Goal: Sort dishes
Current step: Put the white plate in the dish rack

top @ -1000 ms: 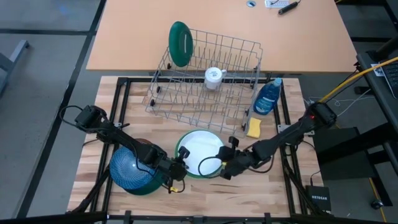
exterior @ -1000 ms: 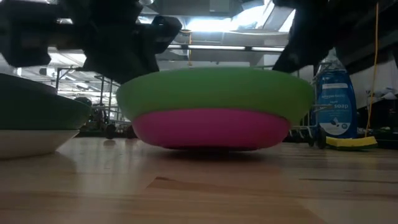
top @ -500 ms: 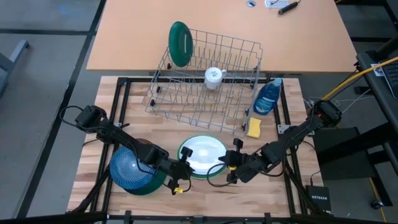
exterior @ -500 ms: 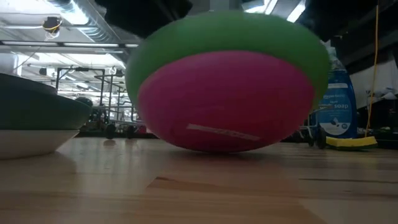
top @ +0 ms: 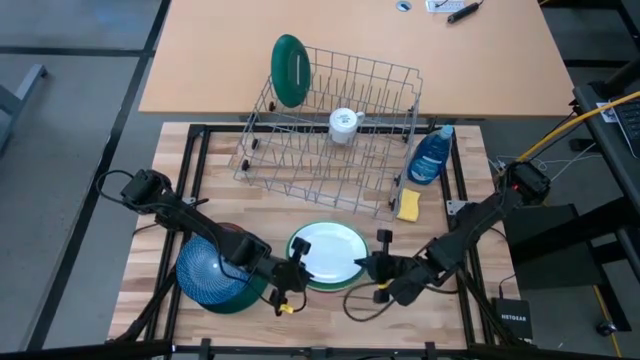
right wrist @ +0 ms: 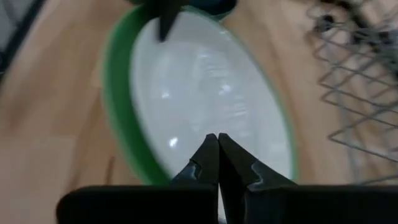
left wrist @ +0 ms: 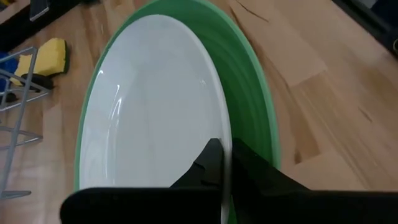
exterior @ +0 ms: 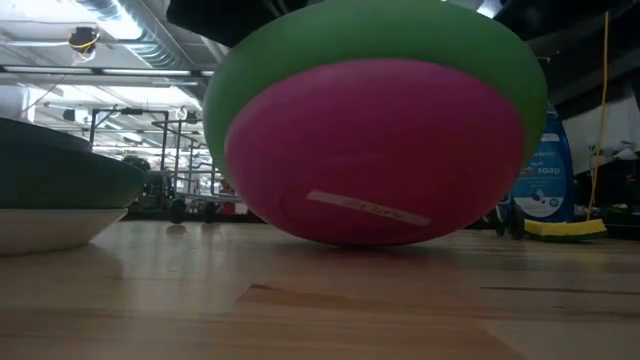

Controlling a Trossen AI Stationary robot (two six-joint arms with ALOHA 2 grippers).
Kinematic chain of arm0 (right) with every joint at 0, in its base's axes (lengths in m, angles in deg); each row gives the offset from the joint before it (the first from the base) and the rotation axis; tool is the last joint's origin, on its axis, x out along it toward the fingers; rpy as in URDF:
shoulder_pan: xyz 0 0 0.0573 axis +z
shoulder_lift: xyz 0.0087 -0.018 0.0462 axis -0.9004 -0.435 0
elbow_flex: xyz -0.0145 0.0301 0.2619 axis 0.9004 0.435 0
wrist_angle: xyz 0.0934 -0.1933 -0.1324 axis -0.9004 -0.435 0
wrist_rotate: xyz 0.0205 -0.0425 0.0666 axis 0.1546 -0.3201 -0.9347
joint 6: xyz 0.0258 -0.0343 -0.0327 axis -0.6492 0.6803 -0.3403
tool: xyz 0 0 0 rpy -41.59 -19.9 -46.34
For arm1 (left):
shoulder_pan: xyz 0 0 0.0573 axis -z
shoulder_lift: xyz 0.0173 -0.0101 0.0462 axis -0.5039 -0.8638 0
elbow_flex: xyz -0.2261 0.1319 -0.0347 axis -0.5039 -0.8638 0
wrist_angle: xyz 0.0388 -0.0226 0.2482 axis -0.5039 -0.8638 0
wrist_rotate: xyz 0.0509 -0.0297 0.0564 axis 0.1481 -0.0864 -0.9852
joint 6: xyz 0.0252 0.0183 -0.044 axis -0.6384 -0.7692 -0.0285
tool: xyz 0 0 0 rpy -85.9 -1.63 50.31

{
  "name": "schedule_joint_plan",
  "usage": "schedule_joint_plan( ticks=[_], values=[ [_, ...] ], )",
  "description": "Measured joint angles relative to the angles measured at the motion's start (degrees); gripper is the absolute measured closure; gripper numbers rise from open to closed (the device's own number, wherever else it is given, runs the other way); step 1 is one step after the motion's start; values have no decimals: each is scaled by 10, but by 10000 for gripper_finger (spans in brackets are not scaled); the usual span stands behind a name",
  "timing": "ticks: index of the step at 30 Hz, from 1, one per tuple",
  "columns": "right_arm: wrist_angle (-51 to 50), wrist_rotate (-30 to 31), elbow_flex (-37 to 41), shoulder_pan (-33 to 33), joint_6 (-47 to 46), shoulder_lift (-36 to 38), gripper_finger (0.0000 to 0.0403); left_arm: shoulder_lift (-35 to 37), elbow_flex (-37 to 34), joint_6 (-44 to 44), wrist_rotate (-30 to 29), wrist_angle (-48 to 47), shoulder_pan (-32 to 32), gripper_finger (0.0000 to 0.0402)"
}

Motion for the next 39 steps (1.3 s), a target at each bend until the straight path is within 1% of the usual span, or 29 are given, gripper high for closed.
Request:
schedule_joint_plan(
  ticks=[4,10,14,18,21,24,28,35,39],
  values=[
    [0,-18,0,20,-5,0,402,0,0,-1,-12,-1,0,401],
    [0,-17,0,50,-9,0,402,0,0,6,-19,-2,-1,401],
    [1,-1,-1,49,-64,-11,402,0,0,-3,-19,0,-1,401],
    [8,-4,-1,41,-70,-35,402,0,1,-2,-20,10,0,401],
    [34,-24,-1,42,-66,-51,402,0,1,0,-22,15,0,401],
    [38,-27,-1,43,-65,-57,402,1,1,0,-23,15,0,401],
    [41,-8,-1,53,-59,-52,402,2,1,12,-25,16,0,401],
    [44,7,-1,74,-21,-43,402,16,1,55,-31,18,0,401],
    [43,22,-1,89,-11,-43,402,27,1,62,-33,19,0,401]
  ],
)
